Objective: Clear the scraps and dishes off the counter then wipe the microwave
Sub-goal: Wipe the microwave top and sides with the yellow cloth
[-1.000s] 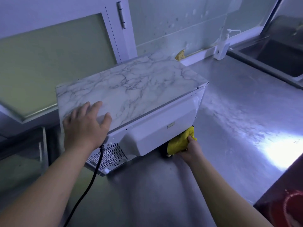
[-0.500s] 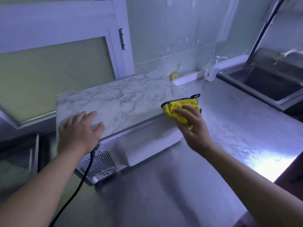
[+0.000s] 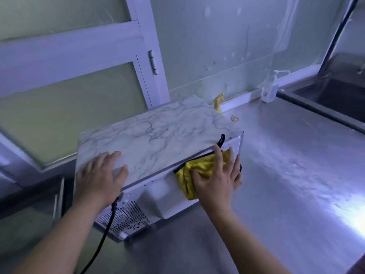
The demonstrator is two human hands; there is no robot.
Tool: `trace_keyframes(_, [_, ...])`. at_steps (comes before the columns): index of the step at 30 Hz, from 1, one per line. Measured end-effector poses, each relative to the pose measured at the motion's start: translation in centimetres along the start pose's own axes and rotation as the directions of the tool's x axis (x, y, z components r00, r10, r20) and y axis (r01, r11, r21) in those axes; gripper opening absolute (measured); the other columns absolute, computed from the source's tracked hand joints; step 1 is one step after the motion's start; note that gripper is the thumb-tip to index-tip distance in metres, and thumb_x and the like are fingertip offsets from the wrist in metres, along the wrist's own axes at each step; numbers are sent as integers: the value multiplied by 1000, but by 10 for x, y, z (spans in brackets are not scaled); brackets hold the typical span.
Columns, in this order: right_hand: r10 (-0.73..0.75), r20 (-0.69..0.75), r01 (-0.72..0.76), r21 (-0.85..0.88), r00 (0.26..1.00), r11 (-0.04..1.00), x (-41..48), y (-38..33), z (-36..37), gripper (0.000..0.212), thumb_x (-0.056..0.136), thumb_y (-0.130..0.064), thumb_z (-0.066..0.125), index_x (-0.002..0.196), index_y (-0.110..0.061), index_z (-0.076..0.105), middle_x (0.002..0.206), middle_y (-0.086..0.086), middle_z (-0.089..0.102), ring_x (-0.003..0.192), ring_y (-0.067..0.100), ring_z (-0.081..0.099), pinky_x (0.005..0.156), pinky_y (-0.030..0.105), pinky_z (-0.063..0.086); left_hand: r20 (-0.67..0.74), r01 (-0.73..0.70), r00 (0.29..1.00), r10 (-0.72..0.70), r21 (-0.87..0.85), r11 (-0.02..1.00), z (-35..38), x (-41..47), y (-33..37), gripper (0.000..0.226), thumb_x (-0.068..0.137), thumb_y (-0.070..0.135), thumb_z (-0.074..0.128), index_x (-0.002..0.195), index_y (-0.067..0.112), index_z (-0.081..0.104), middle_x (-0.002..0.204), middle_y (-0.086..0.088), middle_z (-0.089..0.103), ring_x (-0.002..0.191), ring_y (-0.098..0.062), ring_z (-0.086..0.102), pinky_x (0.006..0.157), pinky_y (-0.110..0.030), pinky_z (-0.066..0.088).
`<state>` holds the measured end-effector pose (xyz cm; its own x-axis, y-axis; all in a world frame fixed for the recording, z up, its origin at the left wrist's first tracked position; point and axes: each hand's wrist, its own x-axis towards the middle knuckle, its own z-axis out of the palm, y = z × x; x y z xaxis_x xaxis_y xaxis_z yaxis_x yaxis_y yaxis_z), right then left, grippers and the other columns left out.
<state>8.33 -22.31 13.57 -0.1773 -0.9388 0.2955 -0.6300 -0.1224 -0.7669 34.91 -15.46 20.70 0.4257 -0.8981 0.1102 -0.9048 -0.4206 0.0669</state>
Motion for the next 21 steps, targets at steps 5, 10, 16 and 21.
trace_keyframes(5, [243, 214, -284, 194, 946, 939, 5, 13, -2, 119, 66, -67, 77, 156, -44, 3, 167, -4, -8, 154, 19, -8, 123, 51, 7, 210, 113, 971, -118, 34, 993, 0, 11, 6, 57, 99, 56, 17, 154, 49, 1, 167, 5, 0, 152, -25, 3, 120, -52, 5])
trace_keyframes(10, [458, 250, -521, 395, 853, 757, 7, -36, 19, 94, 73, -58, 44, 158, -39, 8, 167, -1, -12, 152, 20, -18, 122, 53, -2, 288, 197, 933, -215, 89, 976, 5, 40, 45, 59, 96, 50, 6, 153, 48, -9, 164, -9, -4, 151, -32, -4, 115, -65, -2])
trace_keyframes(16, [484, -80, -434, 335, 871, 836, -16, -70, 66, 77, 88, -60, 33, 158, -31, 19, 168, 3, -2, 152, 26, -14, 120, 59, 0, 262, 70, 963, -66, -5, 998, 5, 66, 73, 64, 92, 70, 23, 153, 52, 11, 167, -5, 4, 152, -30, 2, 120, -55, -1])
trace_keyframes(21, [-93, -385, 189, 218, 918, 957, -32, -15, 81, 64, 82, -41, 51, 142, -20, 56, 157, 9, 37, 151, 41, 15, 113, 70, 16, 119, -262, 954, 277, -126, 957, 13, 64, 122, 73, 82, 66, 23, 152, 48, 26, 166, 6, 17, 152, -17, 10, 123, -46, 4])
